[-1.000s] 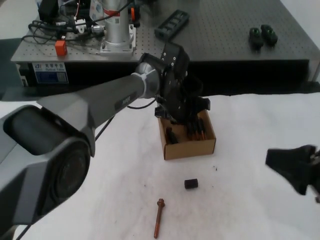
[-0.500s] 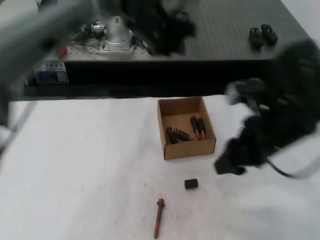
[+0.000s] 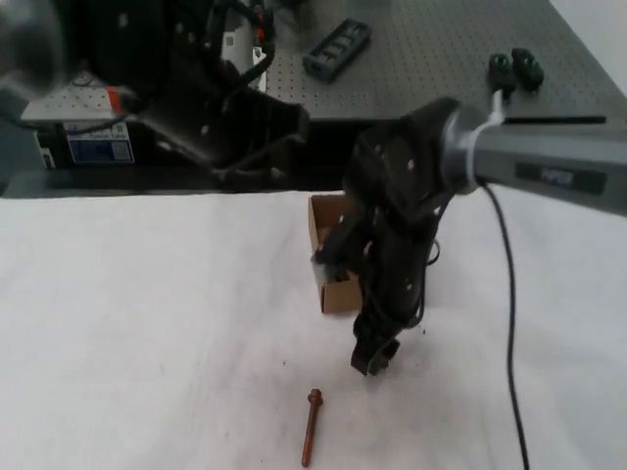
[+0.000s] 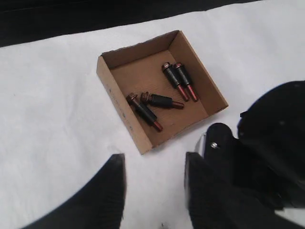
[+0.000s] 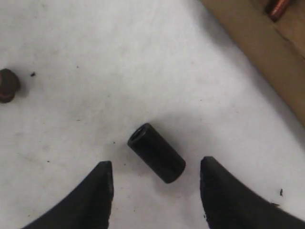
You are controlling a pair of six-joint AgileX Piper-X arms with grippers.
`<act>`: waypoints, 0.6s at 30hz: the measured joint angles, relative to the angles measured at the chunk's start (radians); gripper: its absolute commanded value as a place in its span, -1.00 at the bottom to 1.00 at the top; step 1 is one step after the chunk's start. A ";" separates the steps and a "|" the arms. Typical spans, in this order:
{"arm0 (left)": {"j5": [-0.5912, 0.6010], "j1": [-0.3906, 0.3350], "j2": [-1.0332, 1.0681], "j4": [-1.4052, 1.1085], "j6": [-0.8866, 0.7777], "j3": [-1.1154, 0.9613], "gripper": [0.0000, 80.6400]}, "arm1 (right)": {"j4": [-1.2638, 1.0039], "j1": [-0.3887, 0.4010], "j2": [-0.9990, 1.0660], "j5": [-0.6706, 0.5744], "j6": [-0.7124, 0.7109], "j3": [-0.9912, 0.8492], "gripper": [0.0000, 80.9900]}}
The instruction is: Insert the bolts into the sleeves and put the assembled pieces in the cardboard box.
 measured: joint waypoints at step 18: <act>0.000 0.000 -0.072 0.038 0.063 0.061 -0.26 | -0.048 0.006 0.047 0.026 -0.051 -0.003 -0.47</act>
